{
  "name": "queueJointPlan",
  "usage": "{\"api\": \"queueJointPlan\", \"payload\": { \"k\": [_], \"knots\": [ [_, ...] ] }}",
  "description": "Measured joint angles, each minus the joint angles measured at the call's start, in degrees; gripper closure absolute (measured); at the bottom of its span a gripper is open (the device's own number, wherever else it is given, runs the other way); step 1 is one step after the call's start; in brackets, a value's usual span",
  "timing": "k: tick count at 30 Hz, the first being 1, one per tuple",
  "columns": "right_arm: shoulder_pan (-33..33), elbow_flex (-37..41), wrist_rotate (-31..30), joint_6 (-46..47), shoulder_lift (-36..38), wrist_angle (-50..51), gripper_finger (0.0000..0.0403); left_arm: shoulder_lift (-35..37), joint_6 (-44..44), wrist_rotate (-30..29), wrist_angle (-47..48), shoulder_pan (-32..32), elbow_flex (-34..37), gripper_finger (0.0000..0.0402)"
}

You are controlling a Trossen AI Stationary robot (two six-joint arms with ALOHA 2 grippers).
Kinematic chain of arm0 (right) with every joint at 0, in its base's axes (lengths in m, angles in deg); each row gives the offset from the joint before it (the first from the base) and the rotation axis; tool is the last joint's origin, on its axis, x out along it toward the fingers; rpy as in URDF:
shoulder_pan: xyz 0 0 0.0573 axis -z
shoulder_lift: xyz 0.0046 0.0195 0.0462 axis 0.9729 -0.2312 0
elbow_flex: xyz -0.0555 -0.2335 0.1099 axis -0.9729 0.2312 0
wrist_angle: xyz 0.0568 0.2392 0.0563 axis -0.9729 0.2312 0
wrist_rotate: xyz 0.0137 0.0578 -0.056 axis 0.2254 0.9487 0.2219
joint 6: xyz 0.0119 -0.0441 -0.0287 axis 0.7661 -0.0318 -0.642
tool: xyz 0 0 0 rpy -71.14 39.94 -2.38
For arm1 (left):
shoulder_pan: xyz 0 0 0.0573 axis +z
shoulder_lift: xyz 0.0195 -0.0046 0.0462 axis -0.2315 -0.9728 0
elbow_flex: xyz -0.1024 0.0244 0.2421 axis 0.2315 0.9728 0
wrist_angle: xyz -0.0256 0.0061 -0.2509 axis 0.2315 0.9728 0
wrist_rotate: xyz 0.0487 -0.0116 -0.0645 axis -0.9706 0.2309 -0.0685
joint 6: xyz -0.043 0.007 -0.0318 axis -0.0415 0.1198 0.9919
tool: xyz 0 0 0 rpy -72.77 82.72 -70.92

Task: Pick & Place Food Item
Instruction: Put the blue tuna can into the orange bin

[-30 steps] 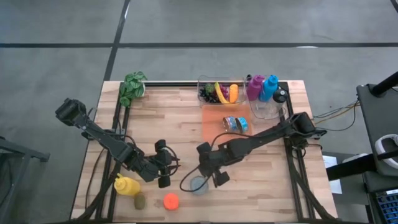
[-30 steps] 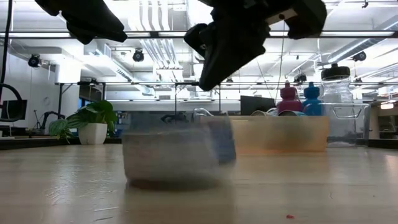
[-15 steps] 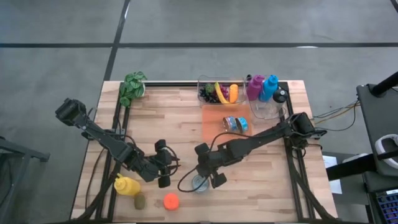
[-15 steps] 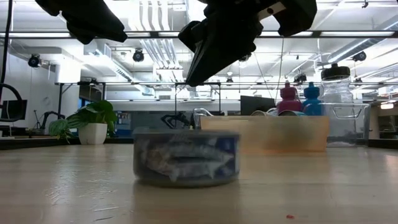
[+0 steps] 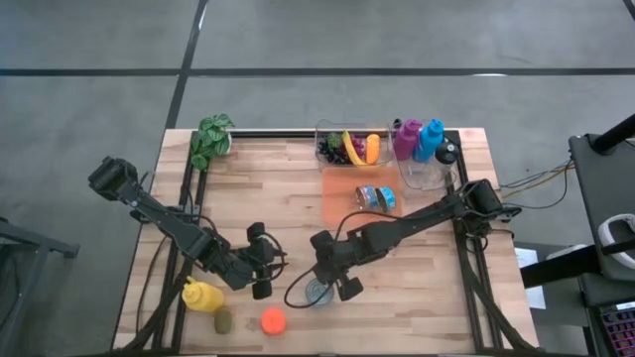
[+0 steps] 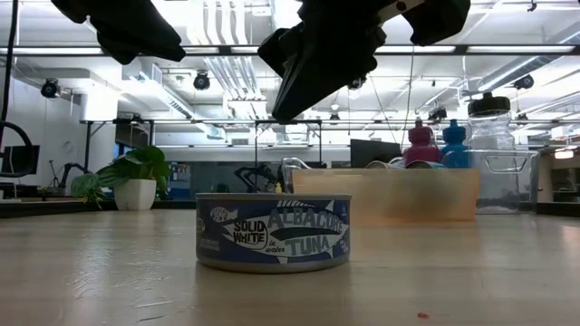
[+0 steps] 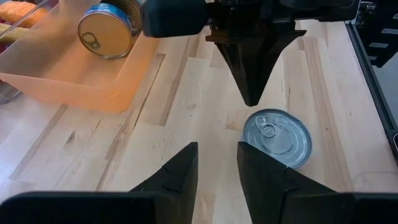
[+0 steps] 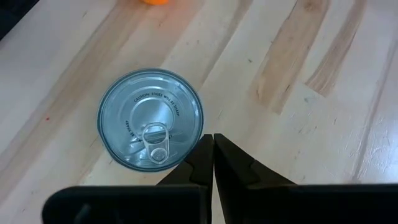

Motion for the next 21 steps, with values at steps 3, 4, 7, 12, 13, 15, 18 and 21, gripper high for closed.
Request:
{"api": "queueJointPlan", "payload": {
  "k": [3,4,7,12,13,15,18,21],
  "knots": [
    [0.0,0.02,0.0,0.02,0.0,-0.04,0.0394,0.0,0.0,0.0,-0.01,0.0,0.0,0.0284],
    [0.0,0.02,0.0,0.02,0.0,-0.04,0.0394,0.0,0.02,0.0,0.0,0.0,0.0,0.0284],
    [0.0,0.02,0.0,0.02,0.0,-0.04,0.0394,0.0,0.0,0.0,0.01,0.0,0.0,0.0284],
    [0.0,0.02,0.0,0.26,0.0,-0.02,0.0394,0.0,0.02,0.0,0.01,0.0,0.0,0.0284],
    [0.0,0.02,0.0,0.26,0.0,0.0,0.0394,0.0,0.01,0.0,0.01,0.0,0.0,0.0284],
    [0.0,0.02,0.0,0.26,0.0,0.08,0.0394,0.0,0.02,0.0,0.01,0.0,0.0,0.0284],
    [-0.02,0.02,0.0,0.26,0.0,0.12,0.0394,0.0,0.02,0.0,0.01,0.0,0.0,0.0284],
    [-0.04,0.02,0.0,0.92,-0.02,0.26,0.0394,0.0,0.02,0.0,0.01,0.0,0.0,0.0284]
  ]
}}
